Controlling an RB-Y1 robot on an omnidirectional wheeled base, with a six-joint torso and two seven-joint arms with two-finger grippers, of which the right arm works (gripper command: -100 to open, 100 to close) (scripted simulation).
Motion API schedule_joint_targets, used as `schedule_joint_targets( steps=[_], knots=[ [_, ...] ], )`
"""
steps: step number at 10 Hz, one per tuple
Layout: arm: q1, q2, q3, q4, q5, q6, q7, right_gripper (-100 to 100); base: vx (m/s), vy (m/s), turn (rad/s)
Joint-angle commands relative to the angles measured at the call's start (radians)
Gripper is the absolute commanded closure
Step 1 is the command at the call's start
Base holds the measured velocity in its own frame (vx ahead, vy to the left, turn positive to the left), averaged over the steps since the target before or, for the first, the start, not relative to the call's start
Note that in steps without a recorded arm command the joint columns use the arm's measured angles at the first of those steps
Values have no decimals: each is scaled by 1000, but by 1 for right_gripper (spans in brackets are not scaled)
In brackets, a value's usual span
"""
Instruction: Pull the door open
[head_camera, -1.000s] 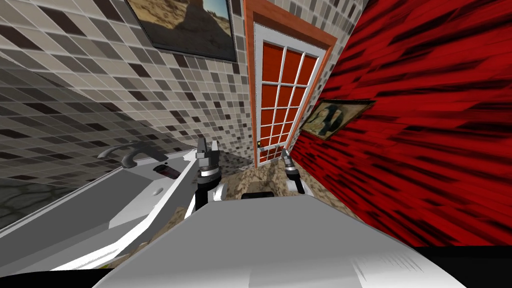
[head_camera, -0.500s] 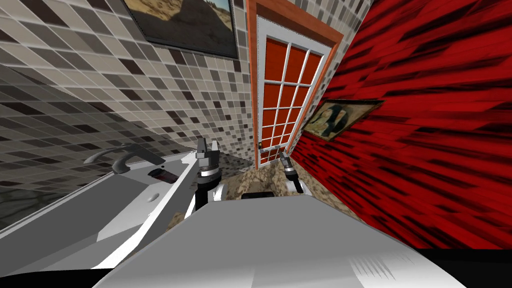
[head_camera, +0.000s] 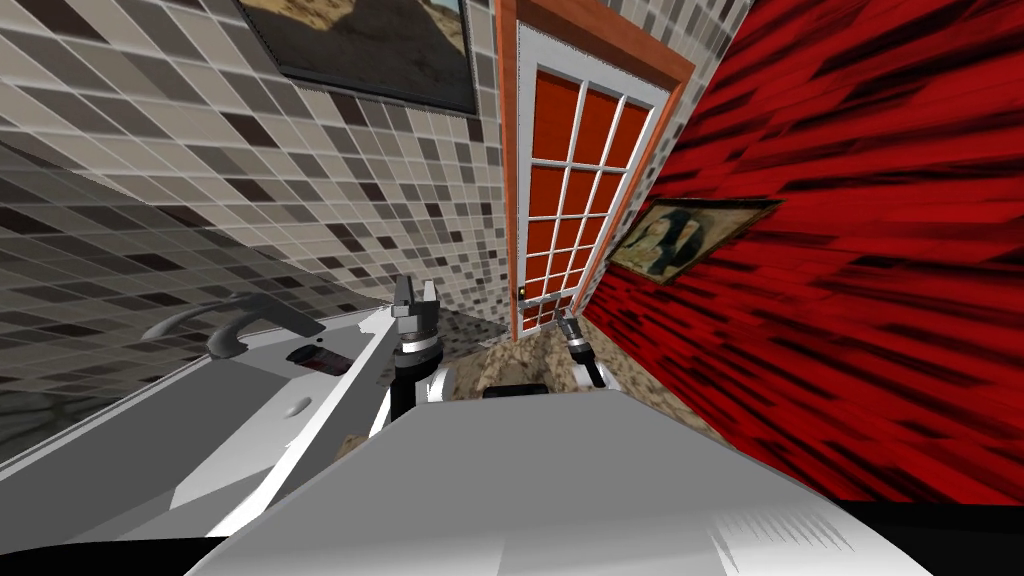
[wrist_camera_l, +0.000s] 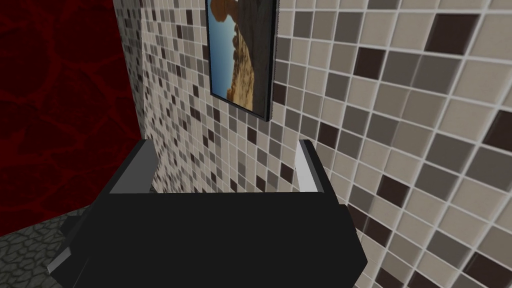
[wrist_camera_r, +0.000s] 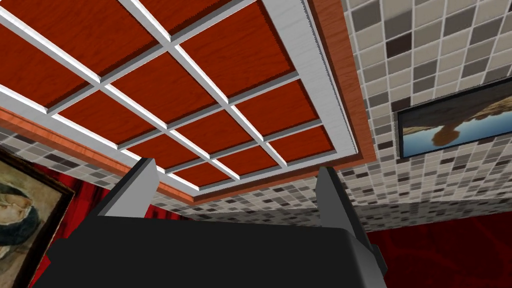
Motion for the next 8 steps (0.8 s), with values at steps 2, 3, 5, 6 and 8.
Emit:
schedule_joint_targets(
  steps=[2,3,5,6,8],
  knots=[
    [-23,-5,2,79,28,-13,61,-100,96,48,-5],
    [-32,-8,2,111,38,-19,83,-100,110,43,-4],
    [-49,-14,2,168,57,-31,124,-100,106,48,-5],
    [-57,-17,1,195,66,-36,144,-100,105,42,-5],
    [-73,-23,1,256,85,-48,184,-100,95,48,-5]
  ],
)
